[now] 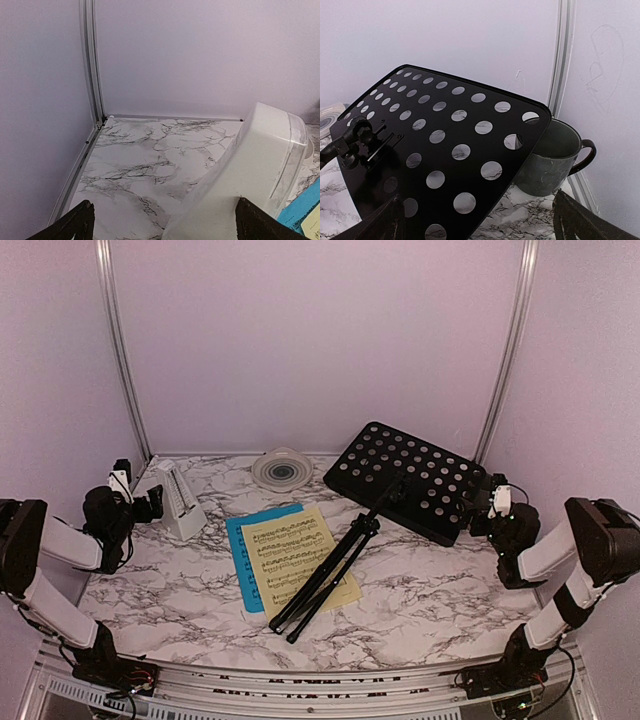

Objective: Pack up the instrument practice props
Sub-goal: Reset both arms

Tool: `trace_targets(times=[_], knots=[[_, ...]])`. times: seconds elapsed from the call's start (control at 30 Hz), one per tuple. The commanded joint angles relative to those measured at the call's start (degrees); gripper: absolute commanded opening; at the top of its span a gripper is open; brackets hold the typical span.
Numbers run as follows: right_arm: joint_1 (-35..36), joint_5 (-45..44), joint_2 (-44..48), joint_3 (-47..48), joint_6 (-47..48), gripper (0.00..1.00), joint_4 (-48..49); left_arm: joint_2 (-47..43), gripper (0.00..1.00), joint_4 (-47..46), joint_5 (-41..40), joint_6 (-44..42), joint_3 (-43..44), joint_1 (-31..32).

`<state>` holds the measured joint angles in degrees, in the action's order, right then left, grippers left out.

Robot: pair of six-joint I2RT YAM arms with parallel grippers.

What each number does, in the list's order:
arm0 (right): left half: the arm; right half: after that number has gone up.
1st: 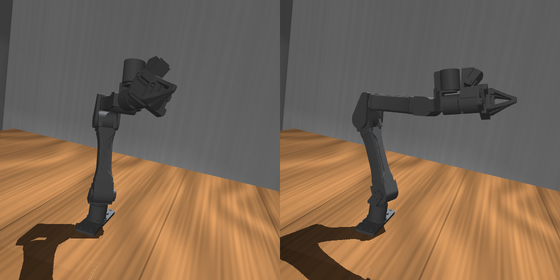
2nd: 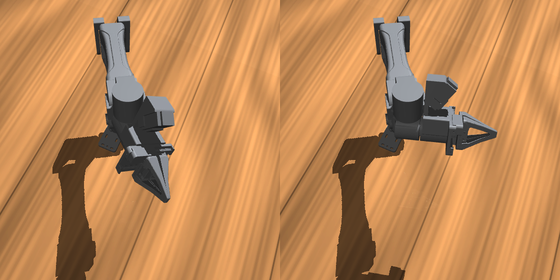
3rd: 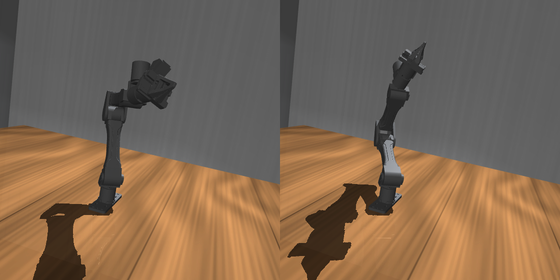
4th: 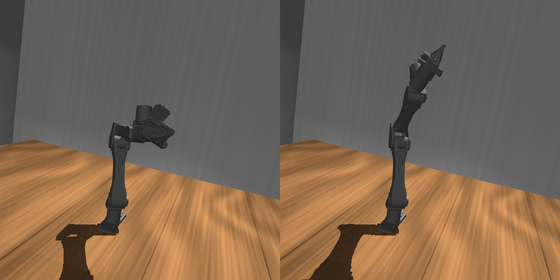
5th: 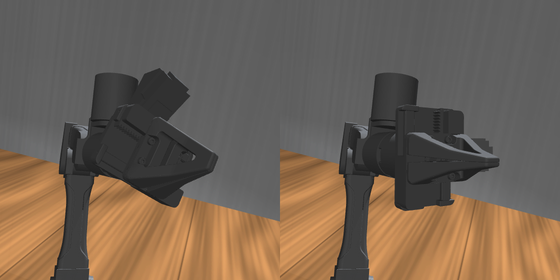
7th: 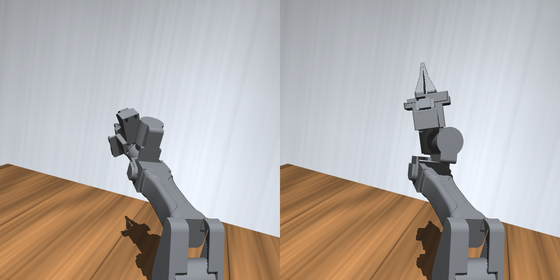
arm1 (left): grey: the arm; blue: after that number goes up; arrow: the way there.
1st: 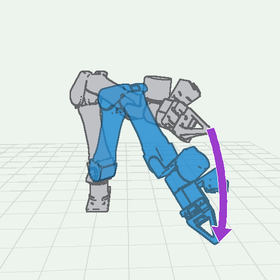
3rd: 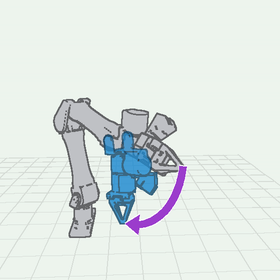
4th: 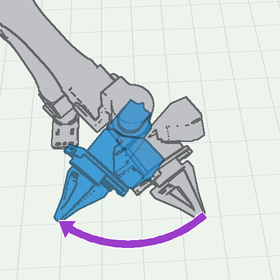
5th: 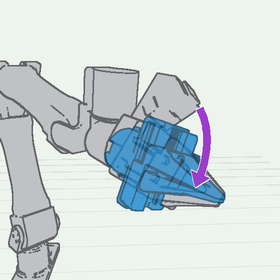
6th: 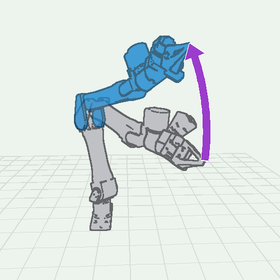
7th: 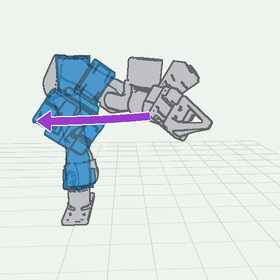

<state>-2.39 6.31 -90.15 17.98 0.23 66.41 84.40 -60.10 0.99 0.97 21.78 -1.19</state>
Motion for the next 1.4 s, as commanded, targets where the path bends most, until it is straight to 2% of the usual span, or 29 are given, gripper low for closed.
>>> trace_targets(times=[0.0, 0.57, 1.1, 1.37], knots=[[0.5, -0.5, -0.3, 1.4, -0.4, 1.00, 1.4, 0.5, 0.99, -1.2, -0.3, 0.2, 1.2, -0.3], [0.4, -0.4, -0.3, 1.4, -0.3, 1.00, 1.3, 0.4, 0.99, -1.5, -0.9, -0.4, 1.0, 0.1], [0.5, -0.4, -0.3, 1.4, -0.3, 1.00, 1.3, 0.6, 0.99, -4.6, -8.4, -1.9, -0.4, 3.2], [0.4, -0.5, -0.3, 1.4, -0.3, 1.00, 1.4, 0.6, 0.99, -4.3, -8.3, -1.8, -0.2, 3.2]])
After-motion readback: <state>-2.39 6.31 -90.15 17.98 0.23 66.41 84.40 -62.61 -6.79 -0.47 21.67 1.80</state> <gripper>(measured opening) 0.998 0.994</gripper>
